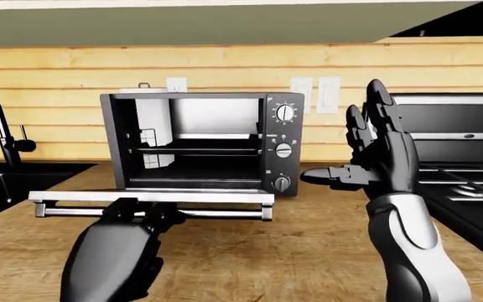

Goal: Open the toaster oven door.

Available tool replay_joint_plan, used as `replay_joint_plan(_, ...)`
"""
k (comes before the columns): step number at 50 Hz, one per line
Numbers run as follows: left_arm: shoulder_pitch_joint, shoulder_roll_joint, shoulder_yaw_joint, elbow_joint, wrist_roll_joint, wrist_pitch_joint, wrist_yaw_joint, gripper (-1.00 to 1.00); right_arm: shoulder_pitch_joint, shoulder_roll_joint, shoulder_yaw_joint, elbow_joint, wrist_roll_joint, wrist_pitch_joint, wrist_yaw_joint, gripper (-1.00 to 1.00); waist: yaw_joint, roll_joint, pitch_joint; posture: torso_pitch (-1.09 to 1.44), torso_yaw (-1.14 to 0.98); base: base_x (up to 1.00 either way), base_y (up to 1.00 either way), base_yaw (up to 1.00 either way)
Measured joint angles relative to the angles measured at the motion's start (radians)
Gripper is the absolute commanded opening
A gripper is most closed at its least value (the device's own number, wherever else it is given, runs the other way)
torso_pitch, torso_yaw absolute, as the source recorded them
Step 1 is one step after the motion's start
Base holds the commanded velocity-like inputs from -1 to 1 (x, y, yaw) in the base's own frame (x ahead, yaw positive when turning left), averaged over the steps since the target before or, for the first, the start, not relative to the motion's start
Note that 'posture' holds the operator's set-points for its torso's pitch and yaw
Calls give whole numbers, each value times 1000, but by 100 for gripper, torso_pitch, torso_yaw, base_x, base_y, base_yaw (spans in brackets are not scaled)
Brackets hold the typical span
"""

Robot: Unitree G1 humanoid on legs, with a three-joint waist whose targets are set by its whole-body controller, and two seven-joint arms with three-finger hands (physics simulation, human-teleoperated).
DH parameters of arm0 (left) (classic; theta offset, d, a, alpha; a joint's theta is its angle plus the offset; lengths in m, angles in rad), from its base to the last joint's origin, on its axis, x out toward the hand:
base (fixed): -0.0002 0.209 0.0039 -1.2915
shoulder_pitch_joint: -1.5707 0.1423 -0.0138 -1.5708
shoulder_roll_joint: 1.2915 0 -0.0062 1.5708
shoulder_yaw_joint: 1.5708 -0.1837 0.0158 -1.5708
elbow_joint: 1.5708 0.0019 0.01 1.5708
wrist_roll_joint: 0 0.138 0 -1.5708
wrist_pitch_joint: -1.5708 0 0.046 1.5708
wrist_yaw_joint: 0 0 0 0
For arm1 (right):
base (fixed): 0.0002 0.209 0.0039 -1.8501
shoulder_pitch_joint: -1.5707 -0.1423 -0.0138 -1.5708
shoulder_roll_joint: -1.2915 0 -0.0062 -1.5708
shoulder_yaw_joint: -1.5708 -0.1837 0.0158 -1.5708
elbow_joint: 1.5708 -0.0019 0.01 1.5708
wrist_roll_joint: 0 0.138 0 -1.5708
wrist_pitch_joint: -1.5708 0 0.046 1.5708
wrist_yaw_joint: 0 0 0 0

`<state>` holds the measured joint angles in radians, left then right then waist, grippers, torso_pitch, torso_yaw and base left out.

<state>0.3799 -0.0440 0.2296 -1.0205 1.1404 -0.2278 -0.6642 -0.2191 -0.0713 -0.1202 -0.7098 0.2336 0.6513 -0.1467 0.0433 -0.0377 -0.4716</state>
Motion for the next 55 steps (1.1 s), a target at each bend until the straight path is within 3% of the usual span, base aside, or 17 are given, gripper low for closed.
replay_joint_plan(6,29,-65,72,-23,-49,-86,-47,23,4,1,0,1,0,-2,1,100,3,-3,2,-70,0,0,0,0)
replay_joint_plan(16,1,-285,382,4,-252,-411,-210,29,4,0,1,-16,0,4,-3,100,5,-10,4,-70,0,0,0,0)
replay_joint_plan(29,3,-392,634,17,-520,-618,-389,32,6,3,2,-23,0,11,-5,100,-4,-13,8,-70,0,0,0,0)
replay_joint_plan(34,-32,-439,755,9,-679,-692,-529,38,7,3,1,-20,-1,12,-6,100,-7,-20,10,-70,0,0,0,0)
replay_joint_plan(38,-41,-436,780,4,-746,-710,-578,40,9,4,3,-23,0,12,-6,100,-6,-18,7,-70,0,0,0,0)
replay_joint_plan(48,-36,-418,839,-5,-856,-719,-577,45,11,4,0,-28,-2,8,-6,100,-16,-1,0,-70,0,0,0,0)
replay_joint_plan(55,-32,-368,862,-5,-871,-675,-555,49,14,4,1,-31,-2,8,-7,100,-26,8,1,-70,0,0,0,0)
